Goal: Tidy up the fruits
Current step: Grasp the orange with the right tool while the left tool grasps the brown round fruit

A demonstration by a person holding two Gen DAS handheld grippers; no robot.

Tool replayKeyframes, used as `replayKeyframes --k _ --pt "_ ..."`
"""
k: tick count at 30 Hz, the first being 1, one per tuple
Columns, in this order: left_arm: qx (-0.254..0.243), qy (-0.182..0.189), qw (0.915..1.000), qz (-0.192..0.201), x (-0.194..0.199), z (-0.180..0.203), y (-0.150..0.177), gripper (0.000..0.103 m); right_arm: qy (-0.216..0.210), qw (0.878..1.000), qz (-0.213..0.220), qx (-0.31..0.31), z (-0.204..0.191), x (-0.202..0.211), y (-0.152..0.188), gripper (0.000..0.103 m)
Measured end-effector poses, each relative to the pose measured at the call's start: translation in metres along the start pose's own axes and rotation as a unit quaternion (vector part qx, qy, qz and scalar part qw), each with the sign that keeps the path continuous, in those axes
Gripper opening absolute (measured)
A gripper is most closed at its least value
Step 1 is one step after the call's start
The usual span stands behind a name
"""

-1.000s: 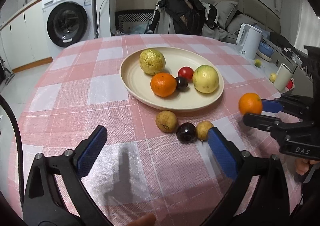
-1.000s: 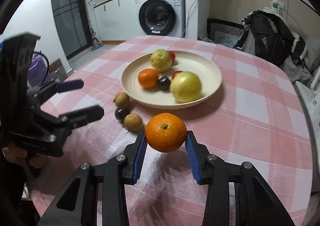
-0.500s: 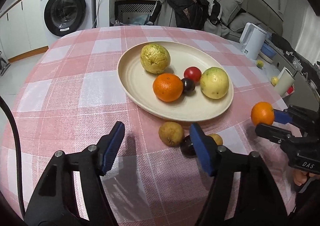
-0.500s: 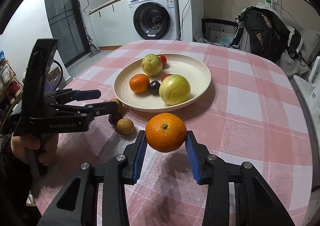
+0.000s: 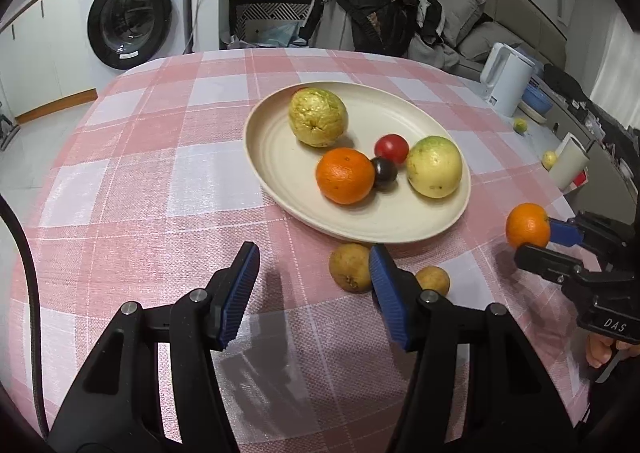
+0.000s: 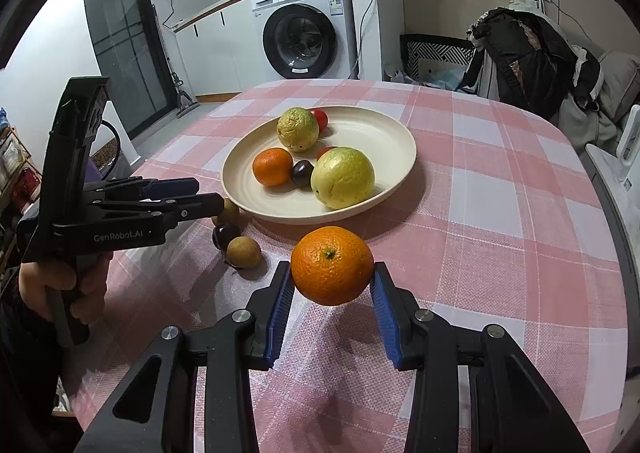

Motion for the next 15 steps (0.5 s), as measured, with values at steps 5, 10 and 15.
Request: replayKeyframes --k 5,10,15 --pt "-0.010 0.002 0.9999 -0.011 -0.006 0.006 0.003 0.055 0.001 1.000 0.002 -0.001 -0.001 0.002 -0.001 0.040" --pt "-0.003 0.025 0.9994 -0.023 -0.009 0.006 0.002 0.030 0.003 1.000 0.006 0.004 -0.006 0.005 -0.004 0.040" --pt "-0.004 0.023 0.9995 -0.021 -0.011 0.004 0.004 0.024 -0.010 1.000 0.008 0.011 -0.016 0.004 -0.006 0.040"
Point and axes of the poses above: each gripper's, at about its wrist camera, not at the fingertips, and x roughly against the way its jaws point, z to its right, y to its underside, the point moved 6 cm from there along -x, roughly the way its jaws point, and after that the axes turned 11 degrees about x, right-handed, at the moved point
